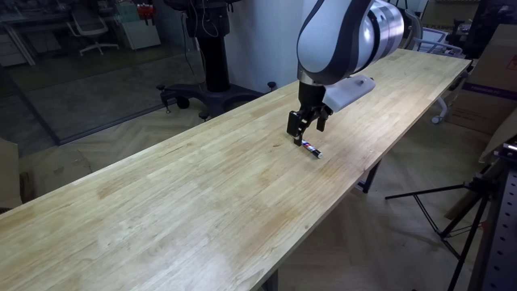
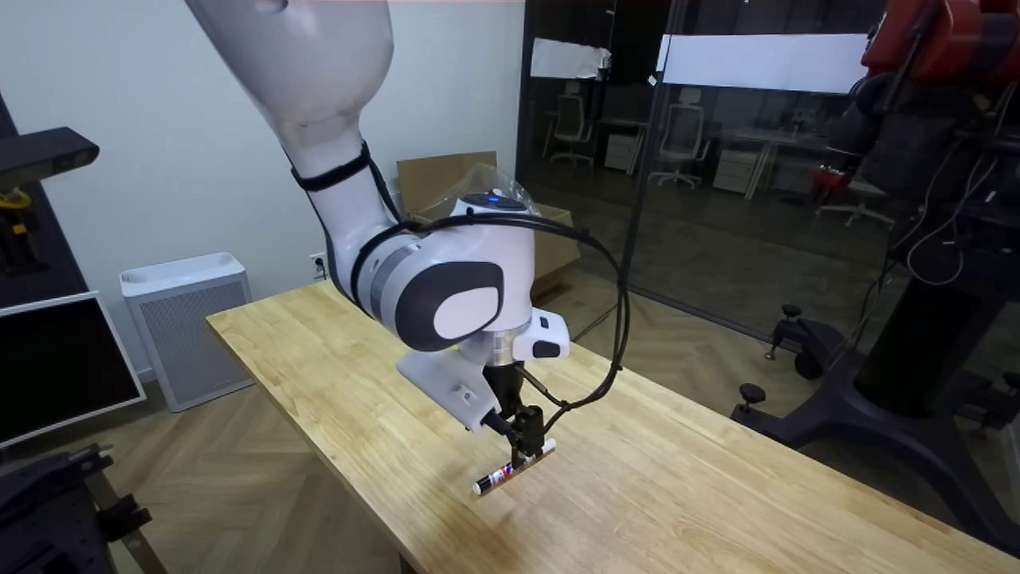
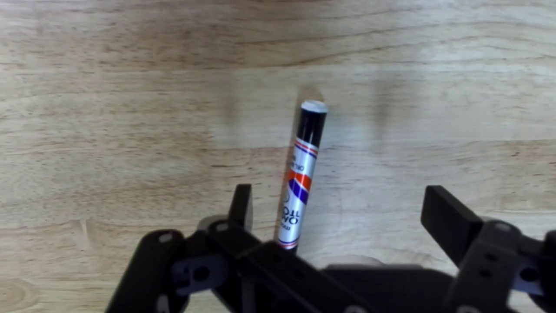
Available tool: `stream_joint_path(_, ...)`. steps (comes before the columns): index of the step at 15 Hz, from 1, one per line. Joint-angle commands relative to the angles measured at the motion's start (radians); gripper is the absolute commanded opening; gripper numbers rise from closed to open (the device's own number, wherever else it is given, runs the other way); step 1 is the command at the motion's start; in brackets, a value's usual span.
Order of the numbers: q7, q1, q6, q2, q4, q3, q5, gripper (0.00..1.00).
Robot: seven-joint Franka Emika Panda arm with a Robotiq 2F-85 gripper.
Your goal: Move the marker to the left
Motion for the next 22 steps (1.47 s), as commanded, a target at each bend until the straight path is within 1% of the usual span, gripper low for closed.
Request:
stream_joint_path(1,-0.027,-0.052,0.006,0.005,0.011,0.024,0.011,1.00)
stream_joint_path(11,-0.109,-0.157,-0.039,0.081,0.108,0.086,0.035,1.00)
stream_joint_path(16,-0.133,-0.181,-0.087,0.134,0.174,0.099,0.048,1.00)
stream_joint_path(17,-0.134,-0.182,-0.099,0.144,0.188,0.100,0.051,0.93)
stream_joint_path(18,-0.137,-0.184,-0.108,0.152,0.200,0.100,0.055,0.73)
stream_joint_path(22,-0.137,-0.177,-0.147,0.180,0.242,0.093,0.053,0.45)
